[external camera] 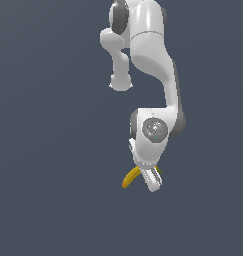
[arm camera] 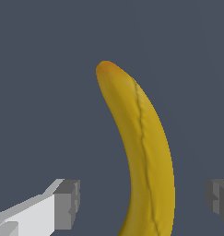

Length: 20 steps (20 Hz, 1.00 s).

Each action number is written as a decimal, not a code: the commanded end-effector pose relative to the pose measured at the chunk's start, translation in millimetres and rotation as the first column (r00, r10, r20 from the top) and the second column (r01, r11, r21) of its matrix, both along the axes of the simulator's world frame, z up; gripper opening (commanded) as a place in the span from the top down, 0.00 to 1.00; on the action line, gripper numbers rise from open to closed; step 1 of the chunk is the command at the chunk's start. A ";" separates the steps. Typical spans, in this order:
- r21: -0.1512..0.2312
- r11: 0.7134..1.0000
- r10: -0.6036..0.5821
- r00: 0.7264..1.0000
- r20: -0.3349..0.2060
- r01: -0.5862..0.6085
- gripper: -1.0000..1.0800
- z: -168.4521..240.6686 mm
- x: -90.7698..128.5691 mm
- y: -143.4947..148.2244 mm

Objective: Pick up the object and move it to a goal position.

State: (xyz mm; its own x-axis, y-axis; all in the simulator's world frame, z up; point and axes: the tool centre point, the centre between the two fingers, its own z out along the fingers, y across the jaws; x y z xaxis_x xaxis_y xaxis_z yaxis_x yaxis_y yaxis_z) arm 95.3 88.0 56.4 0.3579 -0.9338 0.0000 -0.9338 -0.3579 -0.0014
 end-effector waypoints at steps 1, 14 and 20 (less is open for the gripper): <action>0.000 1.000 -0.001 1.000 -0.002 0.001 0.04 -13.5 -0.9 0.1; 0.000 1.000 -0.003 1.000 -0.001 0.003 1.00 -37.6 0.0 0.0; 0.000 1.000 -0.003 1.000 -0.001 0.003 1.00 -37.6 0.0 0.0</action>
